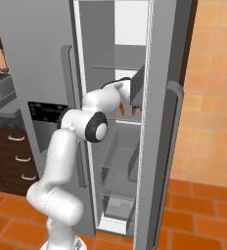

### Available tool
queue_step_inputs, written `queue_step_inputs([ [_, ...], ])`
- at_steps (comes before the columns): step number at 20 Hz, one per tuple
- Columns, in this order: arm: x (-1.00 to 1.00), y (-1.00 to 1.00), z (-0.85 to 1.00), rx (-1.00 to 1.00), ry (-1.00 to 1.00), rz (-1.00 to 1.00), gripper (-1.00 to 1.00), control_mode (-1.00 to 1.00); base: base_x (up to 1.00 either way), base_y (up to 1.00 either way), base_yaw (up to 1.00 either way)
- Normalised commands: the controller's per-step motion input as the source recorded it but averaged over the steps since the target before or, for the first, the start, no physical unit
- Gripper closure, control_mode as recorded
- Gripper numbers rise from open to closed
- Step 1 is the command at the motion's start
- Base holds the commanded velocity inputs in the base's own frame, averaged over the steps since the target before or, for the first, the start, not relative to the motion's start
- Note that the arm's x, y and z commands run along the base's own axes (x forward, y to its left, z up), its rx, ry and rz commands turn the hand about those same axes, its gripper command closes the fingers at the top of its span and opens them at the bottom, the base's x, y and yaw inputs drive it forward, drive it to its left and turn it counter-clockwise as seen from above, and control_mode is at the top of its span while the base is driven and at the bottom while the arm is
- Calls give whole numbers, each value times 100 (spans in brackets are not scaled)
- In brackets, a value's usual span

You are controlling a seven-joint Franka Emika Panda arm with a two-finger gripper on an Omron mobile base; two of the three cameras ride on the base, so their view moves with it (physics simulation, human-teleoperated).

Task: Place one carrot and one chicken drumstick in each tupperware on the nearby counter, to pack two identical lunches.

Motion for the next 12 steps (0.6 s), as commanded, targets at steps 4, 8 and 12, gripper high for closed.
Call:
queue_step_inputs([
  [4,-100,86,33,-23,-21,3,100,-100,0,0,0],
  [8,-100,79,-52,-3,-17,-1,100,-100,0,0,0],
  [12,-100,40,44,7,0,0,100,-100,0,0,0],
])
